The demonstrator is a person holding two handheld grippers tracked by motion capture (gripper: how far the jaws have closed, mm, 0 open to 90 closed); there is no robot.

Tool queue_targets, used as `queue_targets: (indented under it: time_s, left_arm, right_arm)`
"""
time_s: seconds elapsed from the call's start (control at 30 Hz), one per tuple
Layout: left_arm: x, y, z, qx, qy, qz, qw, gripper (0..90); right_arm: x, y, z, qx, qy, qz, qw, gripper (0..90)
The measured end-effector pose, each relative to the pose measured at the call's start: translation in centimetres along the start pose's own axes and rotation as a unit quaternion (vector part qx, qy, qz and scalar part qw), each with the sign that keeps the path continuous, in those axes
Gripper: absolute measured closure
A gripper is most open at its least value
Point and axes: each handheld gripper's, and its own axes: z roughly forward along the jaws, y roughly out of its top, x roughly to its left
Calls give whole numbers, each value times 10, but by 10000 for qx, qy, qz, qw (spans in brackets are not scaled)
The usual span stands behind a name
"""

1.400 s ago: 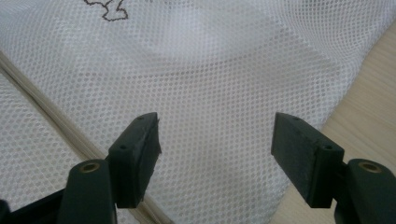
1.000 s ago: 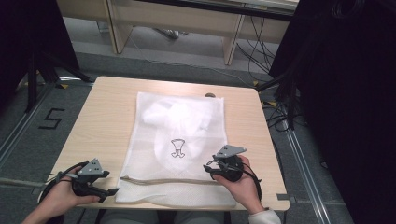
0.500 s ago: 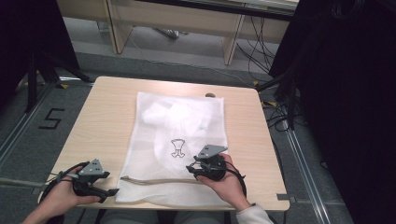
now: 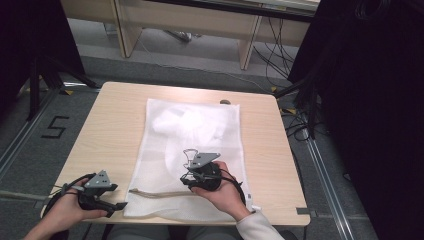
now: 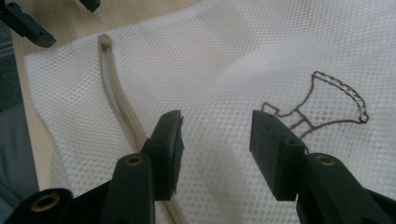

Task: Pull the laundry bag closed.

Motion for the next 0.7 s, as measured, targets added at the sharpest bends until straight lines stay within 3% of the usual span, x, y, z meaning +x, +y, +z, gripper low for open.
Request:
queue_targets:
  time_s: [0.17,0.23,0.3,0.47,0.63,0.67,0.7]
  left_arm:
    - [1,0,0,8,-8,-13,10000,250]
    - [0,0,0,21,-11,-32,10000,250]
    - [0,-1,1,23,-18,-122,9999,250]
    - [1,0,0,7,-18,-58,10000,250]
    - [1,0,0,-8,-35,-33,10000,250]
    - [1,0,0,-14,-37,-36,10000,250]
    - [0,0,0,-22,-52,-154,9999,250]
  right_arm:
    - [3,6,6,59,152,-79,9998,578]
    - [6,8,9,80,178,53,9998,584]
    - [6,11,12,47,231,-50,9997,591]
    - [12,21,21,84,353,-95,9993,609]
    - [20,33,33,95,497,-235,9984,627]
    - [21,35,36,103,545,-356,9978,639]
    - [23,37,39,98,556,-357,9978,642]
